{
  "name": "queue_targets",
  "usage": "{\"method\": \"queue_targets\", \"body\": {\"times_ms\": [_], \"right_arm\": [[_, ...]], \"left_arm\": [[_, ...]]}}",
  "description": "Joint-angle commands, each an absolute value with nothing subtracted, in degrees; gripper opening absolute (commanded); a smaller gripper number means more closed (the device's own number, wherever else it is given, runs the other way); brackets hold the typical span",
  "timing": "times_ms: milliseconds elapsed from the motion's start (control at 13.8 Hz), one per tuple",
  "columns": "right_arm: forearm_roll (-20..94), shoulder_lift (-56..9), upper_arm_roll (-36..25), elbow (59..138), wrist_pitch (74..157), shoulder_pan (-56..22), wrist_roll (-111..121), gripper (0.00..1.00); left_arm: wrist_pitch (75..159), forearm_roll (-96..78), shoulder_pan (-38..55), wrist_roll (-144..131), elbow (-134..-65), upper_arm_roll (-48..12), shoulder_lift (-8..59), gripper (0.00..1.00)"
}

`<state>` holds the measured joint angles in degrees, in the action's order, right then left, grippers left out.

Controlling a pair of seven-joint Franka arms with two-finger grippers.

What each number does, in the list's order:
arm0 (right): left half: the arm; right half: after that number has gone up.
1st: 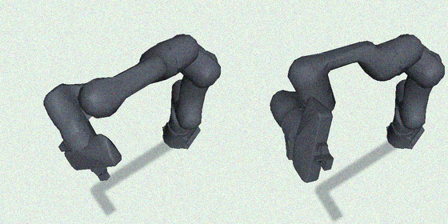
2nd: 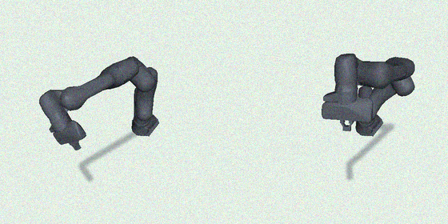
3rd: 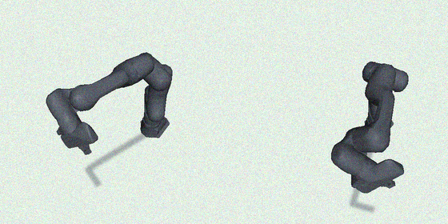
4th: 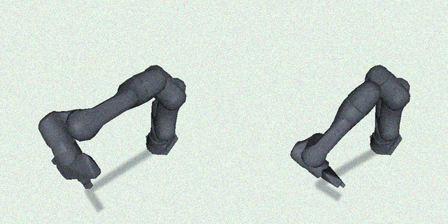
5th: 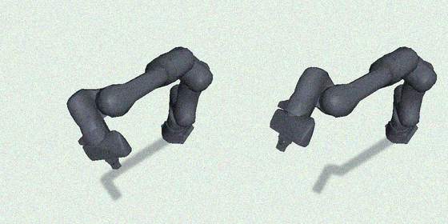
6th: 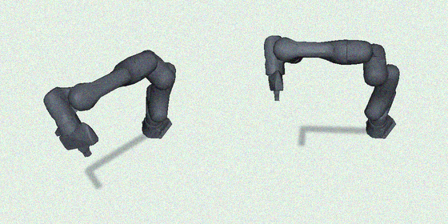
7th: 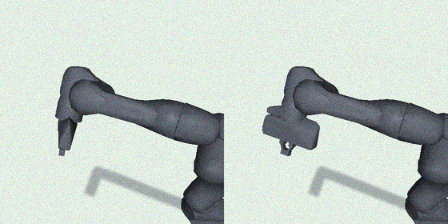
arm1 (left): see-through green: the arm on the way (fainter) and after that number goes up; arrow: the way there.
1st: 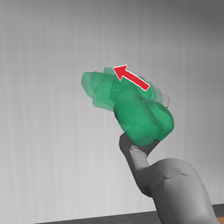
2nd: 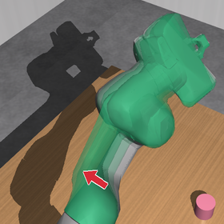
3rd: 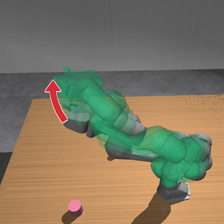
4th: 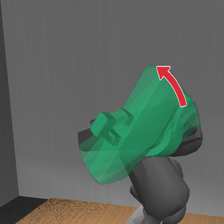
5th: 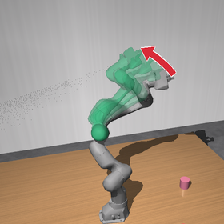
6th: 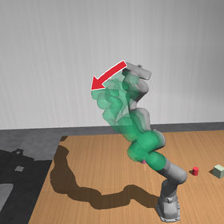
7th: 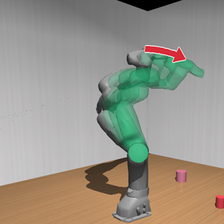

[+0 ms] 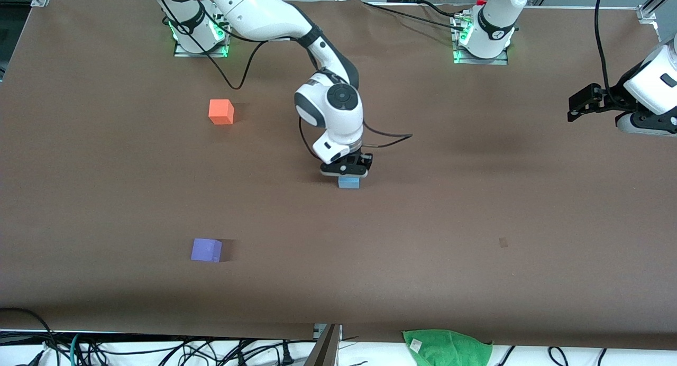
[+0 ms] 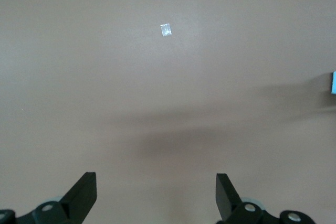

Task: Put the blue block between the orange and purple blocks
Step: 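Carry the cube with the right gripper between the orange and purple cubes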

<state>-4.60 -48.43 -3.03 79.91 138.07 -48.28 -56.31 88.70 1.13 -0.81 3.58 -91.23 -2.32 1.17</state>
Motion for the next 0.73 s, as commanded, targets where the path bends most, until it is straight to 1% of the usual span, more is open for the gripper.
{"method": "queue_targets", "body": {"times_ms": [0, 145, 218, 290, 508, 580, 653], "right_arm": [[-4.66, -45.28, -2.29, 79.98, 134.06, -43.96, -51.53, 0.15], [-3.26, -40.55, -2.46, 82.34, 127.82, -40.97, -43.03, 0.15], [-1.08, -36.78, -2.55, 85.57, 126.66, -38.17, -38.98, 0.15], [0.69, -32.48, -2.55, 90.83, 126.30, -35.45, -34.24, 0.15], [2.54, -18.68, -2.64, 110.32, 128.75, -26.92, -18.68, 0.15], [3.07, -15.33, -2.98, 116.57, 130.85, -24.89, -16.72, 0.15], [2.99, -13.47, -4.47, 121.50, 133.39, -23.66, -15.92, 0.15]], "left_arm": [[88.59, 0.53, -1.41, 3.78, -90.97, -2.81, 0.97, 1.00], [88.68, 0.53, -1.41, 3.78, -90.97, -2.73, 0.97, 1.00], [88.77, 0.53, -1.41, 3.78, -90.97, -2.72, 0.97, 1.00], [88.77, 0.53, -1.41, 3.78, -90.97, -2.72, 0.97, 1.00], [88.68, 0.53, -1.49, 3.87, -90.97, -2.72, 0.97, 1.00], [88.68, 0.53, -1.49, 3.87, -90.97, -2.64, 0.97, 1.00], [88.59, 0.44, -1.58, 3.87, -90.97, -2.64, 0.97, 1.00]]}}
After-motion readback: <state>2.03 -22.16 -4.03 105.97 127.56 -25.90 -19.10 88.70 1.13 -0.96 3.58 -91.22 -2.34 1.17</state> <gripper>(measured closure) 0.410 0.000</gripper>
